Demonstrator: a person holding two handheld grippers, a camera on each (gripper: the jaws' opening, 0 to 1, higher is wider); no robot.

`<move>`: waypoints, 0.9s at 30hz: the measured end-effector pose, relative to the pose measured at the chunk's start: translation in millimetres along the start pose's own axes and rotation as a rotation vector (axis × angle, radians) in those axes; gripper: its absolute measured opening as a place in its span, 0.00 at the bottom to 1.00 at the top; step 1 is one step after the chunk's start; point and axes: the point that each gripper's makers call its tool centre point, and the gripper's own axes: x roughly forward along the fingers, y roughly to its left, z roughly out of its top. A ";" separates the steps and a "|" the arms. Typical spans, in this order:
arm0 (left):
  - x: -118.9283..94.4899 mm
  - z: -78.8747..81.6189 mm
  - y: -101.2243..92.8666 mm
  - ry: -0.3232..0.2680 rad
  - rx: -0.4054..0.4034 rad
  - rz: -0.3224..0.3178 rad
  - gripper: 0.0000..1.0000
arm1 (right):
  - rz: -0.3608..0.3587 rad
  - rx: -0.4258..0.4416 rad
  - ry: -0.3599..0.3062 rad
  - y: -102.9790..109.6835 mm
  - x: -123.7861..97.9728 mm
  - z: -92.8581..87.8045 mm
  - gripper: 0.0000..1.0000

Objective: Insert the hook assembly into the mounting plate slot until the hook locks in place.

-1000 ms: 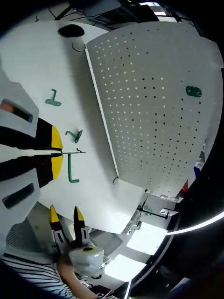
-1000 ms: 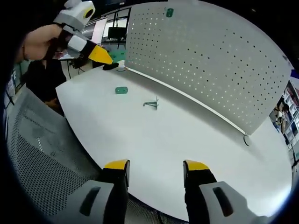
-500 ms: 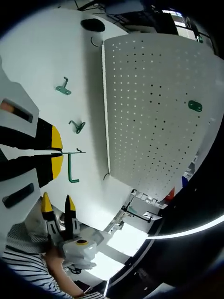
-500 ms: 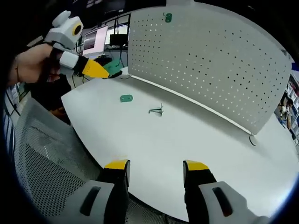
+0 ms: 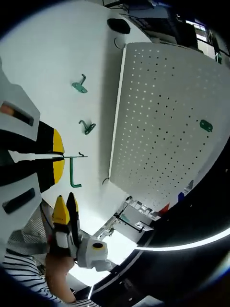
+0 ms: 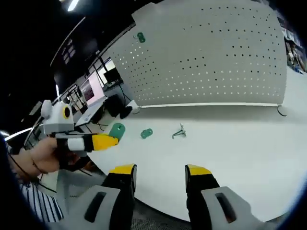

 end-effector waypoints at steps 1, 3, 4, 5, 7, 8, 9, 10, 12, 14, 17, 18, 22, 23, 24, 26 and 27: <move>0.1 -0.5 -0.3 0.001 0.005 0.000 0.01 | 0.017 0.013 -0.008 6.0 0.9 4.1 0.36; -0.2 0.4 -1.9 -0.003 0.013 0.001 0.01 | 0.061 0.056 -0.043 18.1 2.2 13.6 0.36; -0.5 2.3 -4.3 -0.011 0.018 -0.001 0.01 | 0.067 0.074 -0.053 20.8 2.7 16.2 0.36; -0.5 3.9 -5.8 -0.018 0.022 -0.002 0.01 | 0.073 0.088 -0.053 23.2 3.1 17.4 0.35; 0.7 8.2 -10.7 -0.033 0.041 -0.011 0.01 | 0.103 0.114 -0.063 31.0 4.9 21.2 0.34; 1.5 9.5 -12.6 -0.038 0.049 -0.016 0.01 | 0.112 0.128 -0.066 34.0 5.9 22.5 0.34; 3.0 10.5 -15.1 -0.043 0.063 -0.022 0.01 | 0.118 0.134 -0.067 35.8 6.6 23.3 0.33; 4.1 10.0 -16.4 -0.041 0.067 -0.025 0.01 | 0.123 0.145 -0.071 37.3 7.3 24.4 0.32; 5.2 10.2 -19.2 -0.047 0.076 -0.031 0.01 | 0.129 0.169 -0.079 39.0 9.3 26.5 0.30; 6.6 9.2 -23.7 -0.054 0.082 -0.042 0.01 | 0.139 0.184 -0.094 40.2 10.8 28.5 0.27; 10.7 5.7 -29.6 -0.052 0.090 -0.054 0.01 | 0.153 0.212 -0.084 42.5 14.9 24.9 0.24; 10.8 5.7 -31.4 -0.053 0.092 -0.058 0.01 | 0.158 0.217 -0.087 43.8 14.9 24.8 0.22; 10.8 8.7 -36.0 -0.064 0.116 -0.070 0.01 | 0.169 0.237 -0.098 46.7 15.9 24.1 0.18; 11.3 8.8 -36.9 -0.064 0.123 -0.076 0.01 | 0.170 0.243 -0.102 47.0 16.4 24.1 0.17; 12.2 8.2 -37.5 -0.061 0.128 -0.081 0.01 | 0.170 0.245 -0.103 47.1 16.7 24.0 0.15; 12.7 8.4 -37.5 -0.063 0.129 -0.081 0.01 | 0.170 0.263 -0.110 45.8 18.9 23.7 0.13; 12.8 8.7 -37.9 -0.065 0.127 -0.083 0.01 | 0.173 0.292 -0.113 46.3 19.8 23.5 0.11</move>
